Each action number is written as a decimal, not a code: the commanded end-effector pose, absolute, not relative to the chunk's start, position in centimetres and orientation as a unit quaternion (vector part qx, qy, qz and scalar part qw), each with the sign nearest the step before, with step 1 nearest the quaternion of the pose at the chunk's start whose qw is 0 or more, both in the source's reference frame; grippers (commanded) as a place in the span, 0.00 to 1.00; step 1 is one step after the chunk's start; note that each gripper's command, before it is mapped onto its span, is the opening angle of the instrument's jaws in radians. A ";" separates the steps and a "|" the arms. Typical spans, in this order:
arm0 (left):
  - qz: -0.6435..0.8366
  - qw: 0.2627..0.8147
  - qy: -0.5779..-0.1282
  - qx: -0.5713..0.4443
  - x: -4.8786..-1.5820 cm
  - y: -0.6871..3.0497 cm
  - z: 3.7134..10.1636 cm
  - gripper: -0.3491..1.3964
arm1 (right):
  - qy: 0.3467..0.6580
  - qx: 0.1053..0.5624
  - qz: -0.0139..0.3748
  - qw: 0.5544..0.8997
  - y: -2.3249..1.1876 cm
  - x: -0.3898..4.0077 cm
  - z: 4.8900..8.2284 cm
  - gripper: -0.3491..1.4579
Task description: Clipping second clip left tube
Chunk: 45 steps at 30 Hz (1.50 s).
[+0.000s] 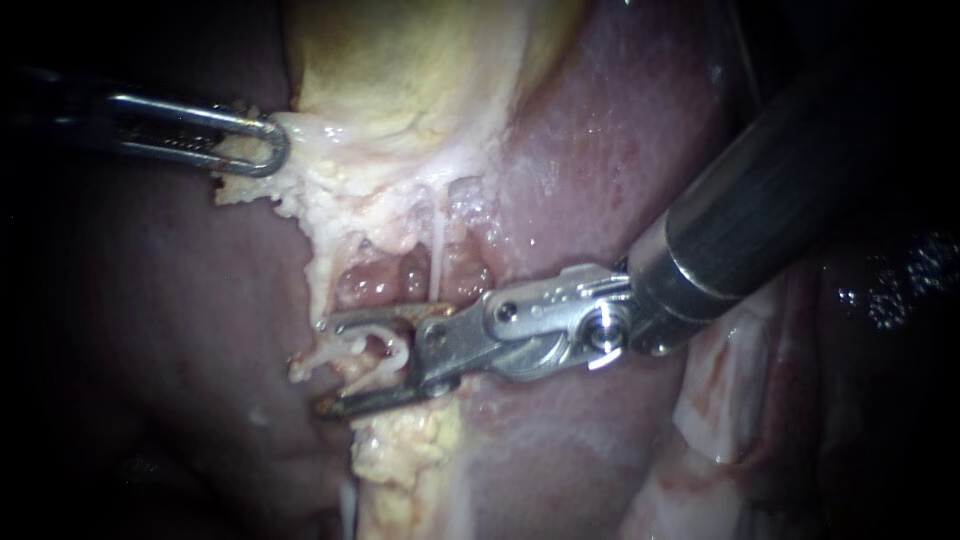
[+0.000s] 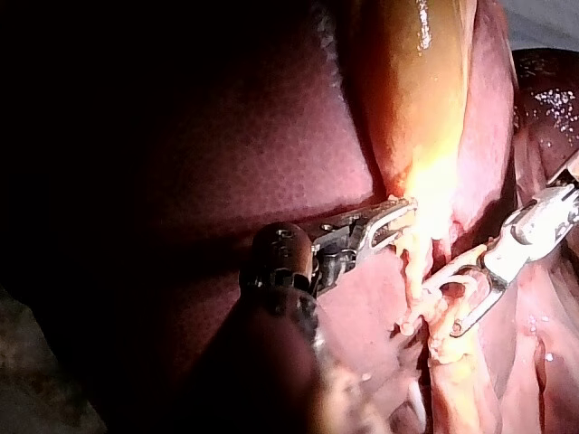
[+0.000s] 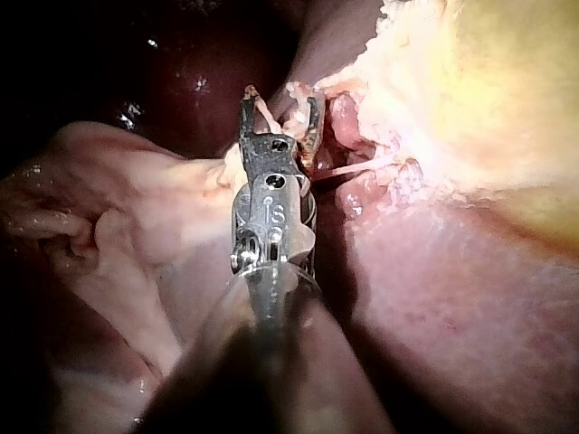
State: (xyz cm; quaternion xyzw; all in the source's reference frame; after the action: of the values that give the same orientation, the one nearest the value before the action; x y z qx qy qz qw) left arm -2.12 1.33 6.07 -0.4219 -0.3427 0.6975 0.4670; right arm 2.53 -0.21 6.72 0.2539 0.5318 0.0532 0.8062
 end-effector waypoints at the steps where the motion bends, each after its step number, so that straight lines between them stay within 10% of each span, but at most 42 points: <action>1: 0.697 0.467 -0.343 -0.422 -2.12 1.33 6.07 0.00 | 0.532 0.254 0.053 0.806 -0.21 2.53 6.72 0.45; 32: 0.697 0.468 -0.342 -0.422 -2.13 1.32 6.06 0.00 | 0.555 0.297 0.109 0.770 0.14 1.97 6.86 0.46; 45: 0.697 0.468 -0.342 -0.422 -2.13 1.31 6.05 0.00 | 0.595 0.368 0.117 0.705 0.19 1.87 7.02 0.45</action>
State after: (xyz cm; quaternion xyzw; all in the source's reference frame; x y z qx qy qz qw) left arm -2.13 1.31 6.05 -0.4217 -0.3424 0.6973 0.4677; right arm 1.88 0.19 7.02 0.3694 0.5955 0.1163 0.7038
